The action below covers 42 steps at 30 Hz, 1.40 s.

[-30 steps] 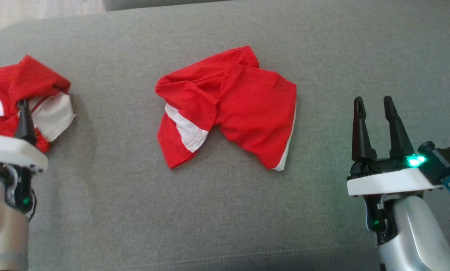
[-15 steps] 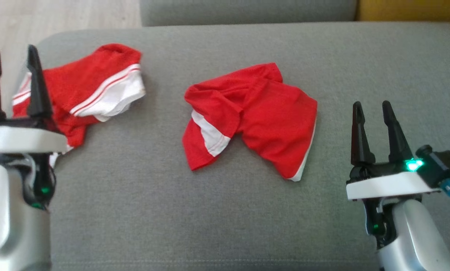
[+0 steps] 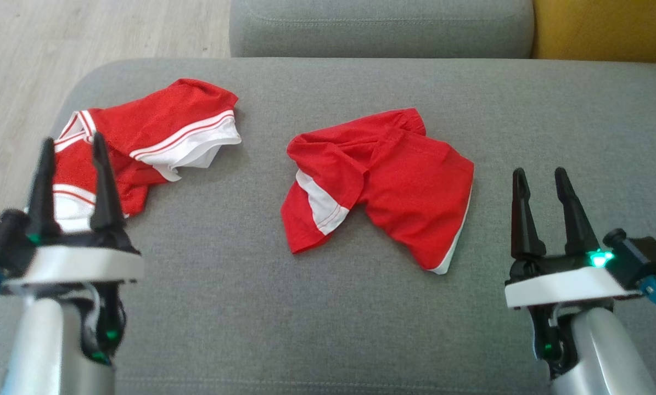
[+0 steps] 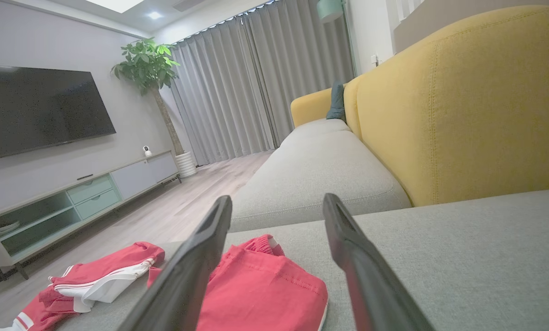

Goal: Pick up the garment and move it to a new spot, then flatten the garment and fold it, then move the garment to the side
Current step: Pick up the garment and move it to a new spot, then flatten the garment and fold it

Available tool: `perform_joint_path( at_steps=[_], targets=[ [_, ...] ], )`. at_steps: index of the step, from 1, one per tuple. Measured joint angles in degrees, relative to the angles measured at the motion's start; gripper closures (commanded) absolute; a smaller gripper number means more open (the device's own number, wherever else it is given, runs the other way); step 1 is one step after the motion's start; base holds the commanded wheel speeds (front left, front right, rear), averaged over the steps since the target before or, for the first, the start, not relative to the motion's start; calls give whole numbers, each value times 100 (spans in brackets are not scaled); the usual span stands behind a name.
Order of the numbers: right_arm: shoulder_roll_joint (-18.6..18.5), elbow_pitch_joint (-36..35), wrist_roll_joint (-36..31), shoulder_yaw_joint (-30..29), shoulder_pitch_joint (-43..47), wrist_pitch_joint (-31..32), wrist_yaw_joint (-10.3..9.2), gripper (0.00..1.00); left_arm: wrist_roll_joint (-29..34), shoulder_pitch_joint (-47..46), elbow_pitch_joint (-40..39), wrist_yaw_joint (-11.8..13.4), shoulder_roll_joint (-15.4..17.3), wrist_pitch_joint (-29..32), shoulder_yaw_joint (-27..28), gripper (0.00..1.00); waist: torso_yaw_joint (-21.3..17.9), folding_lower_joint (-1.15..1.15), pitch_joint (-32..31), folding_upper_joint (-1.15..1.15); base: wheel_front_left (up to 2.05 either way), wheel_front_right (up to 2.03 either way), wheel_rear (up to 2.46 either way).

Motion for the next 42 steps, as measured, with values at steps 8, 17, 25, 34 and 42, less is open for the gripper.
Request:
perform_joint_path(
  at_steps=[8,17,25,34,42],
  targets=[
    [0,2,-2,-15,63,0,0,0,3,526,-183,-3,-387,0,-197,0,48,0,-67,0,0,0,0],
    [-1,386,-413,499,-19,22,0,0,3,397,-144,-159,-463,0,-300,0,503,0,113,0,0,0,0],
    [-10,1394,-523,926,-978,450,0,0,-147,346,-12,-178,-547,0,-405,0,1071,0,430,0,0,0,0],
    [-23,2695,-499,833,-1789,651,0,0,-263,263,67,-183,-592,0,-558,0,1509,0,799,0,0,0,0],
    [-80,3094,12,1581,-2328,486,0,100,-315,200,131,-134,-602,0,-672,0,1554,0,949,0,0,0,0]
  ],
)
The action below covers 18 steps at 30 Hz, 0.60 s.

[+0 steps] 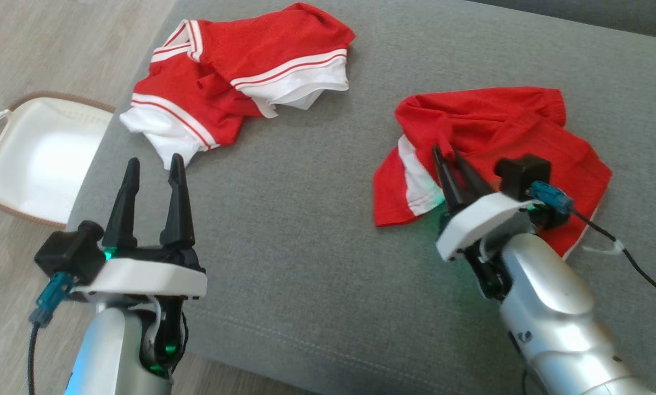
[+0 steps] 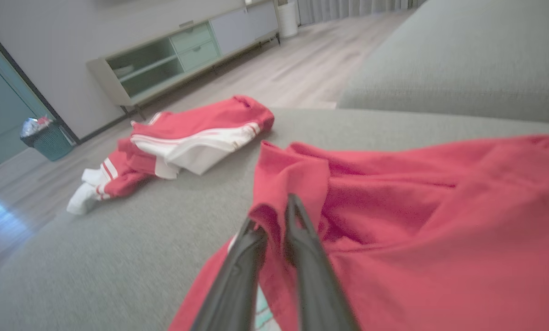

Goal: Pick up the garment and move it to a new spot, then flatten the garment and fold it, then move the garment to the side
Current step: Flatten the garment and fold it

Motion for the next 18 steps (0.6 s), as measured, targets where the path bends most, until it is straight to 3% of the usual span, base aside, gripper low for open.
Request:
perform_joint_path(
  at_steps=[7,13,18],
  targets=[
    [-35,-606,709,1107,-459,-225,0,100,1,0,54,34,-5,0,34,0,-228,0,-185,0,0,0,0],
    [-69,-1793,1651,2018,-1670,-23,0,100,0,20,45,36,-8,0,188,0,-601,0,-497,0,0,0,0],
    [-345,-2227,2231,1912,-2226,148,0,100,-40,104,-34,89,-3,0,333,0,-920,0,-684,0,0,0,0]
  ],
)
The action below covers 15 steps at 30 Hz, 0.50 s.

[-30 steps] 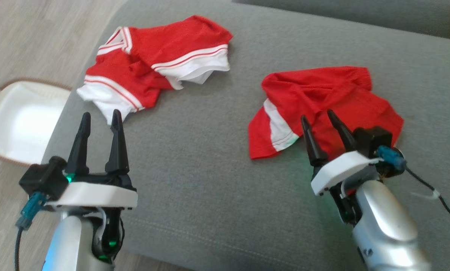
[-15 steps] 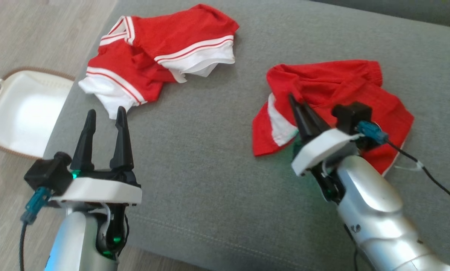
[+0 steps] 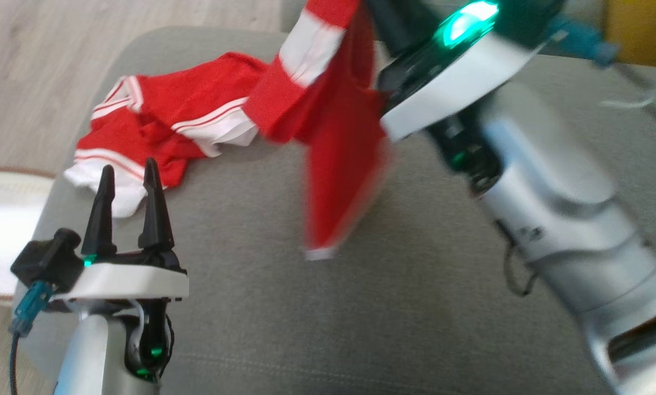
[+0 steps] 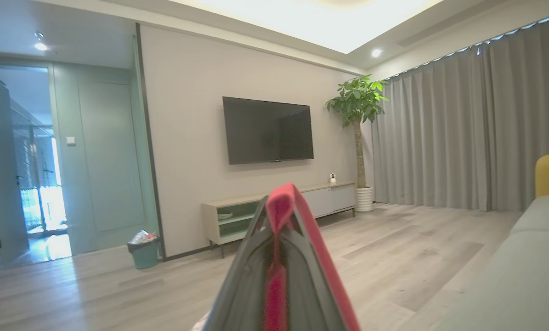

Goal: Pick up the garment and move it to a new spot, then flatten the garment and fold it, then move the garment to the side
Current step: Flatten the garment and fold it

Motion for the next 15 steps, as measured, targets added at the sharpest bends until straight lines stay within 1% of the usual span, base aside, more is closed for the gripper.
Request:
perform_joint_path(
  at_steps=[5,6,7,9,12,15],
  targets=[
    [-686,73,0,-355,22,129,0,100,-19,79,-55,-2,-3,0,-25,0,-268,0,-29,0,0,0,0],
    [-822,91,-1,-453,40,134,0,100,-19,73,-65,-2,-3,0,-31,0,-293,0,-4,0,0,0,0],
    [-822,91,-1,-453,40,134,0,100,-19,73,-65,-2,-3,0,-31,0,-293,0,-4,0,0,0,0],
    [-1127,178,-55,-675,113,157,0,100,-19,71,-81,-2,-4,0,-47,0,-324,0,72,0,0,0,0],
    [-1514,494,-136,-1002,392,226,0,100,-16,56,-82,-8,-3,0,-62,0,-352,0,216,0,0,0,0],
    [-1786,995,-286,-1233,569,252,0,100,8,-2,-79,-40,-4,0,-82,0,-366,0,394,0,0,0,0]
  ],
)
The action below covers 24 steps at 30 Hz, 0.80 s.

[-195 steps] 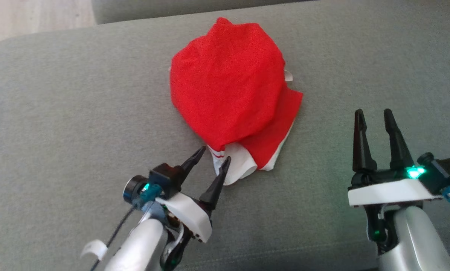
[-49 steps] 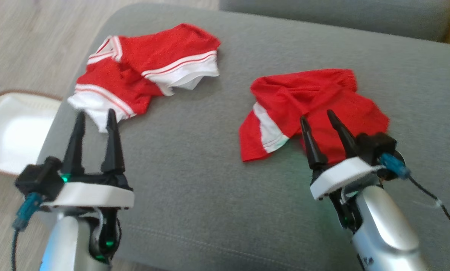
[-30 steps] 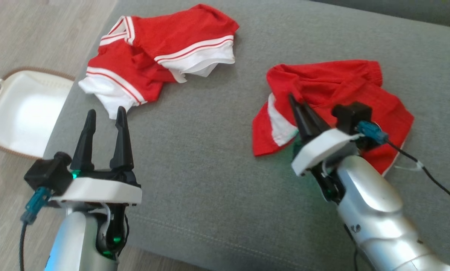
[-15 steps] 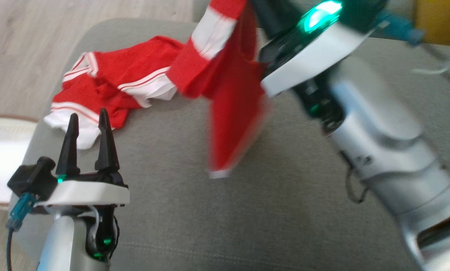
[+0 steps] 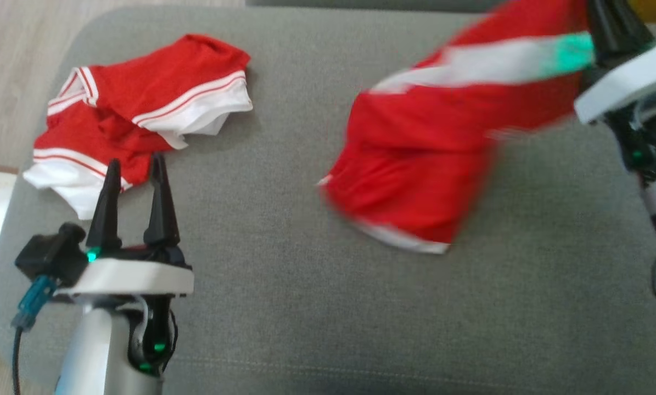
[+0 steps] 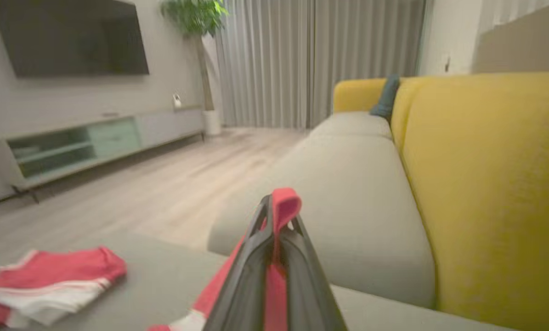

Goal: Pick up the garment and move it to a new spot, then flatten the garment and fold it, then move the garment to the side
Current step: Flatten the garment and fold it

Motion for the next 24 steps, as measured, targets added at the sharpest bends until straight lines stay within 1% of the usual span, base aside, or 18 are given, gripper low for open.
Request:
perform_joint_path(
  at_steps=[2,4,5,6,10,13,16,20,24],
  targets=[
    [-112,339,-252,7,-3,32,0,100,1,-107,14,-24,1,0,-34,0,0,0,125,0,0,0,0],
    [-129,690,-412,3,-54,32,0,100,1,-235,24,-29,-1,0,-101,0,10,0,254,0,0,0,0],
    [-124,903,-466,4,-113,33,0,60,1,-301,26,-51,-4,0,-121,0,19,0,317,0,0,0,0],
    [-127,1110,-625,15,-189,22,0,0,1,-355,26,-66,-7,0,-122,0,30,0,377,0,0,0,0],
    [-99,1866,-1133,-20,-578,-70,0,0,0,-491,55,-66,-10,0,-153,0,79,1,550,0,0,0,0],
    [51,2257,-1268,-282,-739,-366,0,0,-1,-535,79,-65,-10,0,-163,0,79,1,559,0,0,0,0],
    [208,2509,-1408,-422,-771,-610,0,0,-1,-534,101,-63,-11,0,-159,0,25,0,483,0,0,0,0],
    [433,2483,-1464,-577,-722,-805,0,0,-1,-524,143,-64,-13,0,-146,0,-85,0,298,0,0,0,0],
    [660,1965,-1462,-777,-269,-860,0,0,-1,-480,130,-59,-14,0,-142,0,-241,0,63,0,0,0,0]
  ],
)
